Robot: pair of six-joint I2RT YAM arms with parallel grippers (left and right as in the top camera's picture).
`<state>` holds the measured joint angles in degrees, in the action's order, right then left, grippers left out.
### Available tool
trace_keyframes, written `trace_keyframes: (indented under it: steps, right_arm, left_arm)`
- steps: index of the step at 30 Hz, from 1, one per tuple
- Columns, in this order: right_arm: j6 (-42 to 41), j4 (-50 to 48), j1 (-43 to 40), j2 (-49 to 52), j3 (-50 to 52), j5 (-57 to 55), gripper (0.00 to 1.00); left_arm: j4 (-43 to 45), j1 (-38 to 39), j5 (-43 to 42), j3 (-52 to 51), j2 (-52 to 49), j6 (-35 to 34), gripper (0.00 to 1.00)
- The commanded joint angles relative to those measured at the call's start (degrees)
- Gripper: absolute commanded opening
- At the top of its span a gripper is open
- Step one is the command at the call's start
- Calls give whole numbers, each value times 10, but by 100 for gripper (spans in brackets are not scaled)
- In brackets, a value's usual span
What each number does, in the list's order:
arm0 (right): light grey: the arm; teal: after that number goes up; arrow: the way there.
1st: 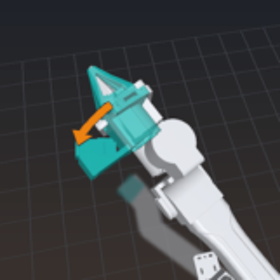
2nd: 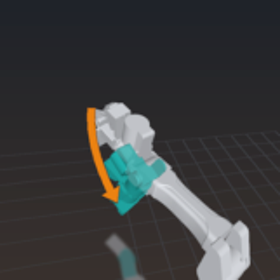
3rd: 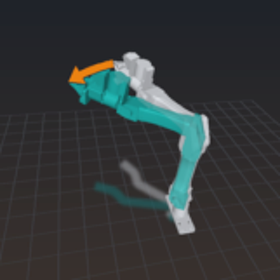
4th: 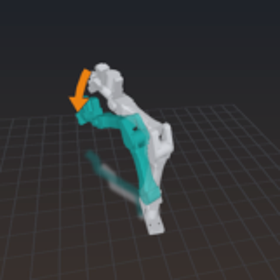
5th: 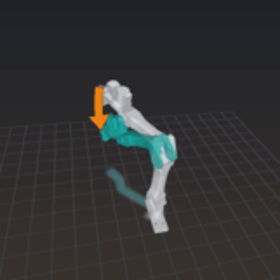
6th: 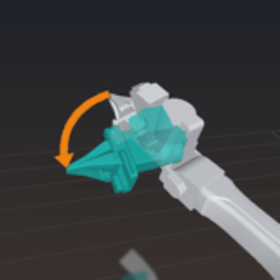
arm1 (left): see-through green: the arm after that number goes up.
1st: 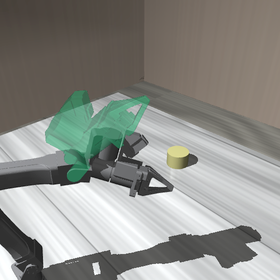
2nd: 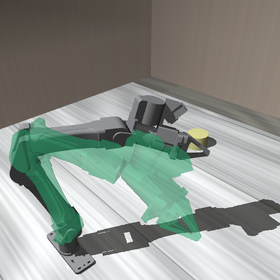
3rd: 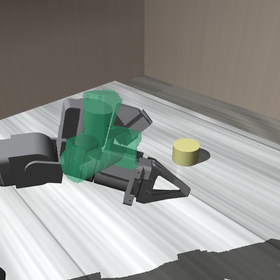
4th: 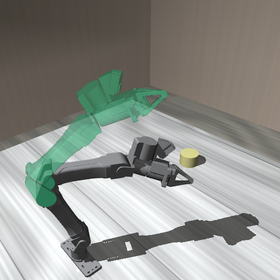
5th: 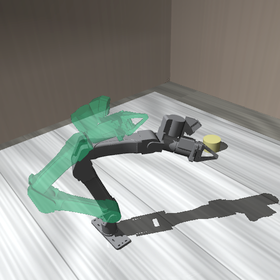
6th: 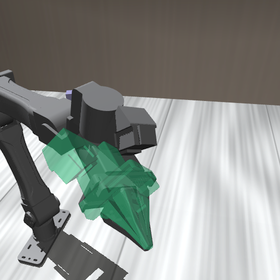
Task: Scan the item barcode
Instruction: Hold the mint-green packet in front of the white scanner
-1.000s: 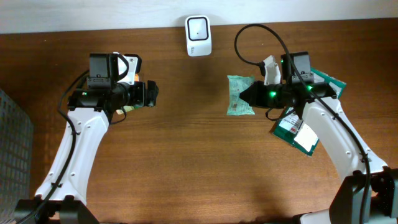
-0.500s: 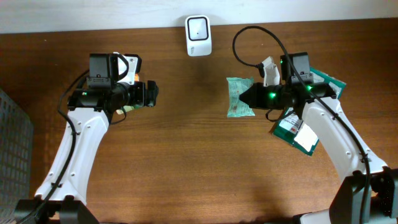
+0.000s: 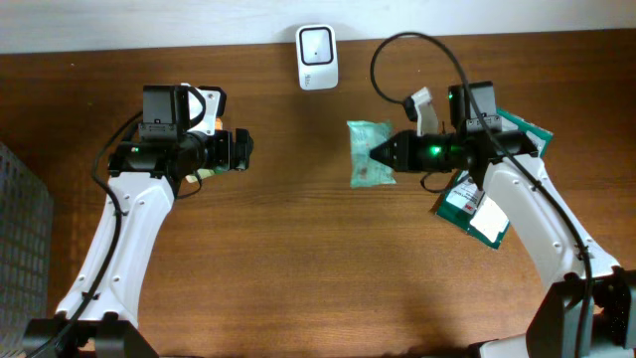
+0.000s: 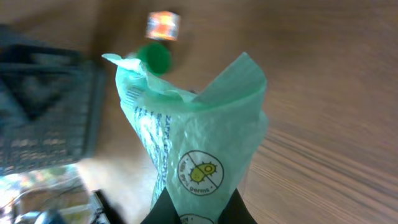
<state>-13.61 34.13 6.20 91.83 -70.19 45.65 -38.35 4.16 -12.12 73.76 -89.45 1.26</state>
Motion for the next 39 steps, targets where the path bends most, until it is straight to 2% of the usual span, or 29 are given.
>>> trace_keyframes:
  steps: [1, 3, 7, 11, 13, 14, 16, 17, 18, 21, 23, 27, 31, 35, 39]
  right_arm:
    - [-64, -28, 2, -7, -49, 106, 4]
    - [-132, -60, 2, -7, -66, 110, 4]
    - [-258, -185, 2, -7, -76, 109, 4]
    - [-271, -207, 2, 0, -83, 65, 4]
    - [-241, -182, 13, 22, -117, 44, 4]
    - [-209, -140, 24, 41, -155, 16, 4]
    - [-127, -31, 61, 96, -273, -127, 4]
    - [-111, -16, 71, 110, -301, -167, 4]
    - [-85, -3, 96, 141, -358, -266, 4]
    - [-7, -73, 139, 195, -402, -457, 4]
    - [83, -174, 168, 241, -402, -555, 4]
    - [217, -330, 189, 319, -402, -640, 4]
    - [423, -502, 189, 416, -402, -650, 4]
    - [553, -569, 189, 478, -402, -635, 4]
    - [606, -592, 189, 508, -402, -617, 4]
  left_arm:
    - [1, -2, 0, 8, 8, 5, 99]
    - [1, -2, 0, 8, 8, 5, 99]
    - [1, -2, 0, 8, 8, 5, 99]
    - [1, -2, 0, 8, 7, 5, 99]
    - [1, -2, 0, 8, 8, 5, 99]
    - [1, -2, 0, 8, 8, 5, 99]
    - [1, -2, 0, 8, 8, 5, 99]
    - [1, -2, 0, 8, 7, 5, 99]
    - [1, -2, 0, 8, 8, 5, 99]
    - [1, -2, 0, 8, 7, 5, 99]
    - [1, -2, 0, 8, 8, 5, 99]
    - [1, -2, 0, 8, 8, 5, 99]
    - [1, -2, 0, 8, 7, 5, 99]
    - [1, -2, 0, 8, 7, 5, 99]
    - [1, -2, 0, 8, 8, 5, 99]
